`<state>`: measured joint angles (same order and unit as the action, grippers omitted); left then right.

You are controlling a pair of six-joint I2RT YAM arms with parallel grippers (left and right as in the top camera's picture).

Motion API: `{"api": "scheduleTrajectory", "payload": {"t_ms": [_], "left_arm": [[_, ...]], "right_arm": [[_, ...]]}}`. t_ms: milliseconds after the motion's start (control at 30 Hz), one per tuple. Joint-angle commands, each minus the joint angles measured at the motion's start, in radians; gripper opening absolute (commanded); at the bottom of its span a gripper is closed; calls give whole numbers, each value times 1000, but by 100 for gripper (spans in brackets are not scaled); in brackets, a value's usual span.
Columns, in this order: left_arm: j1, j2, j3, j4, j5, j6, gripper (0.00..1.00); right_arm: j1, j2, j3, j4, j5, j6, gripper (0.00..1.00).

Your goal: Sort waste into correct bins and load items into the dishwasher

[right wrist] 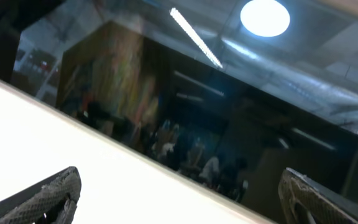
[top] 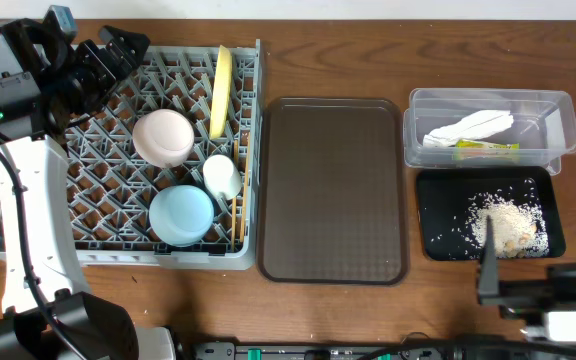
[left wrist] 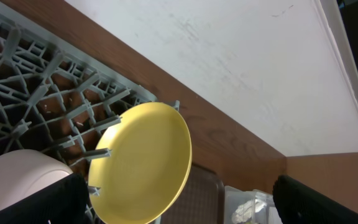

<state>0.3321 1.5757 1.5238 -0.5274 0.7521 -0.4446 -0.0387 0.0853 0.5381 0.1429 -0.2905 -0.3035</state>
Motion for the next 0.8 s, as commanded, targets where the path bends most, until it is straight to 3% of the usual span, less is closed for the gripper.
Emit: {"api": "scheduleTrajectory", "payload": {"t_ms": [0,367,567,767], "left_arm": [[0,5,5,0,-2,6,98],[0,5,5,0,-2,6,98],[0,5,5,0,-2,6,98],[0,5,5,0,-2,6,98]], "right_arm": [[8,-69,-150,58,13,-3,99],[28,-80,-527,219,13,48,99],[30,-80,-533,98,11,63,99],[30,-80,-533,-184,13,8,99]]}}
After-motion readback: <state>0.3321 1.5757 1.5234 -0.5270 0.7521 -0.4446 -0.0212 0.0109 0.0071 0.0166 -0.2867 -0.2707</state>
